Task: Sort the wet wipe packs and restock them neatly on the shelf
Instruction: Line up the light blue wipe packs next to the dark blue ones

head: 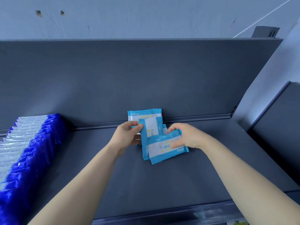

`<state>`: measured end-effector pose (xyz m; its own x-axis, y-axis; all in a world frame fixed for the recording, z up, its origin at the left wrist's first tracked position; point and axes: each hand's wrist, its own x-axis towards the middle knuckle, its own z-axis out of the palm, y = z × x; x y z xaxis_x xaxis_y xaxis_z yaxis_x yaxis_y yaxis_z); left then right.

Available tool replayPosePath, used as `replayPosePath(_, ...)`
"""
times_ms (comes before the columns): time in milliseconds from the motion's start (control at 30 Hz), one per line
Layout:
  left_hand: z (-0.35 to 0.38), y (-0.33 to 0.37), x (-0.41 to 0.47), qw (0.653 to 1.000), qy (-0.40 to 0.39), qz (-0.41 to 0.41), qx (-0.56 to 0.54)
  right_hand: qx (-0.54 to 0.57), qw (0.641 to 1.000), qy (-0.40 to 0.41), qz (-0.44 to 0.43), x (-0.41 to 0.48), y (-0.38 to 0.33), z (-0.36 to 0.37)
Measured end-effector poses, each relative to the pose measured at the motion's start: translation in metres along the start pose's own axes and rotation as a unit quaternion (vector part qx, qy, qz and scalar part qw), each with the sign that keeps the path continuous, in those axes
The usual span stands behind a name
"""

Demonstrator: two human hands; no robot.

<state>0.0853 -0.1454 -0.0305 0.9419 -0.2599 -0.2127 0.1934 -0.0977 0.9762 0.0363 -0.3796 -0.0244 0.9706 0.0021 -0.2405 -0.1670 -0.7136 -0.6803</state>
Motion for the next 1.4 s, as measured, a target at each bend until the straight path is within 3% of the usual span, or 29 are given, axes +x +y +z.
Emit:
replayPosePath(200,0.011,0.025,0.007,0.998,-0.028,0.025,0.05,0.031,0.996,0.032,-0.078,0.005,-0.019,0.001)
replayPosePath(333,0.004,0.022,0.001,0.994,-0.095,-0.012,0.059,0.04,0.994,0.066,-0.074,0.001,-0.018,-0.001)
replayPosePath(467,-0.003,0.003,-0.009,0.975,-0.148,-0.036,0.16,0.066,0.992,0.09,-0.064,-0.004,-0.011,0.001)
replayPosePath(667,0.0,0.005,-0.011,0.991,-0.123,-0.011,0.049,0.088,0.99,0.076,-0.077,-0.008,-0.005,0.004)
replayPosePath(800,0.004,0.007,-0.007,0.987,-0.102,0.041,0.115,0.134,0.984,0.055,-0.106,-0.006,-0.011,0.004)
replayPosePath(1033,-0.007,-0.002,0.001,0.997,-0.065,0.015,0.038,0.109,0.992,0.041,-0.044,-0.01,0.01,-0.01)
replayPosePath(1267,-0.006,-0.001,0.0,0.999,-0.028,0.024,-0.023,0.184,0.982,0.032,-0.022,-0.015,0.012,-0.014)
replayPosePath(1400,-0.006,0.0,0.0,0.999,-0.009,0.047,0.017,0.218,0.975,0.029,-0.023,-0.015,0.01,-0.013)
